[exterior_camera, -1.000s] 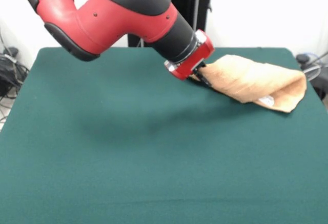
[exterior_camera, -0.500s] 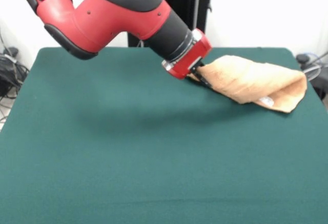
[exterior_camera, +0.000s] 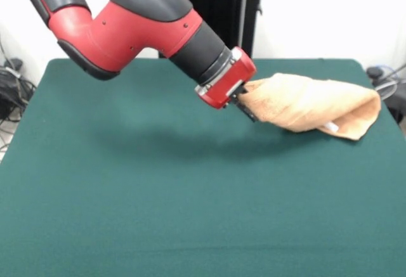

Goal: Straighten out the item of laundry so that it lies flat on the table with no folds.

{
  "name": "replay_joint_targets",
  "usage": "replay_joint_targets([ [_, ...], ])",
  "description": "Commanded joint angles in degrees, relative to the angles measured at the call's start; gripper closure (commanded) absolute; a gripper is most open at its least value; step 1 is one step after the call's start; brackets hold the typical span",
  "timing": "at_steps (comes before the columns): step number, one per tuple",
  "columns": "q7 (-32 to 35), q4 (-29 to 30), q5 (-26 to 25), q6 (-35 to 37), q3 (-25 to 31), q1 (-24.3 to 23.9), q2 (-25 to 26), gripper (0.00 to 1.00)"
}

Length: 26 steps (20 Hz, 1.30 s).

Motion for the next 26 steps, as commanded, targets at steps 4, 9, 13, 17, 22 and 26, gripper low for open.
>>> replay_joint_targets([
  [4,-17.63,-0.89,-3.93,-2.24,0.90,-0.69,4.84,1.00],
  [9,-19.73,-0.78,-3.68,-2.04,0.56,-1.25,5.48,1.00],
  [13,-13.90,-0.57,-3.09,-3.95,0.01,1.10,2.22,1.00],
  [17,-5.48,-0.40,-3.18,-6.32,-1.84,5.02,-2.91,1.00],
  [22,-0.72,-1.12,-2.16,-8.20,-4.28,8.71,-6.27,1.00],
  [26,1.60,-1.67,-1.38,-10.33,-6.61,11.47,-8.11,1.00],
])
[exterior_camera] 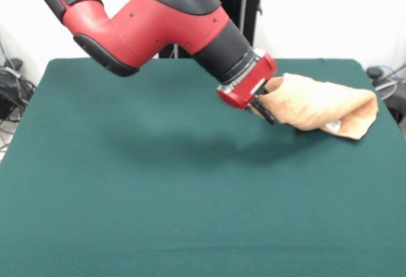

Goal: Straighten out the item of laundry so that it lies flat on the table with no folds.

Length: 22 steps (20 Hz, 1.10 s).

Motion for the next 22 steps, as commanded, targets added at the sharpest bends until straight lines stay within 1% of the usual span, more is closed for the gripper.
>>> replay_joint_targets([
  [1,10.74,-2.84,0.22,-5.41,-6.17,5.42,-3.30,1.00],
  [5,8.77,-2.77,0.81,-5.87,-7.12,6.07,-3.51,1.00],
  [6,7.83,-2.52,1.11,-6.30,-7.40,5.87,-3.46,0.00],
  [8,7.59,-2.37,0.40,-7.03,-7.53,5.83,-3.59,0.00],
  [22,6.27,-2.61,1.64,-6.17,-8.06,6.45,-4.02,0.00],
])
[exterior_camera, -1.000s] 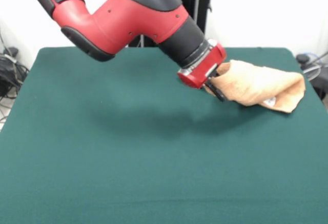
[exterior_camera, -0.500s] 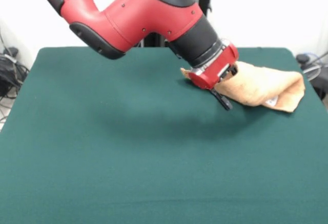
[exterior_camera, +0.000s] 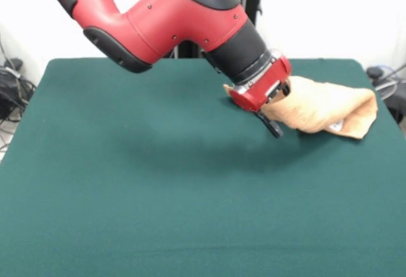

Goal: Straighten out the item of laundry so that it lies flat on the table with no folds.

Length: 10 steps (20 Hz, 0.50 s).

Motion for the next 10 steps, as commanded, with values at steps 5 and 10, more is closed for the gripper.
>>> replay_joint_targets([
  [5,5.76,-2.67,1.38,-1.26,-6.67,2.10,-0.09,0.00],
  [10,5.73,-2.85,1.85,-1.11,-6.91,2.42,-0.22,0.00],
])
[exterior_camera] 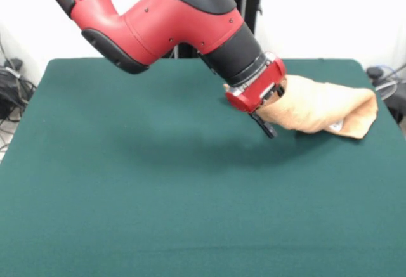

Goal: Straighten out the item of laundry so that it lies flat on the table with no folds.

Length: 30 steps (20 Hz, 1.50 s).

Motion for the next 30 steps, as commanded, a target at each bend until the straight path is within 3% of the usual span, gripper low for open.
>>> replay_joint_targets([
  [1,5.80,-2.86,1.18,-1.16,-5.43,2.50,-0.28,0.00],
  [10,8.69,-2.51,3.79,-0.38,-6.85,3.65,-2.73,0.00],
  [14,9.33,-3.73,5.78,8.38,-12.17,9.02,-8.08,0.00],
  [20,9.21,-5.40,9.01,12.79,-17.01,13.68,-10.64,0.00],
  [30,1.19,-5.23,7.65,12.44,-17.63,11.22,-9.39,0.00],
])
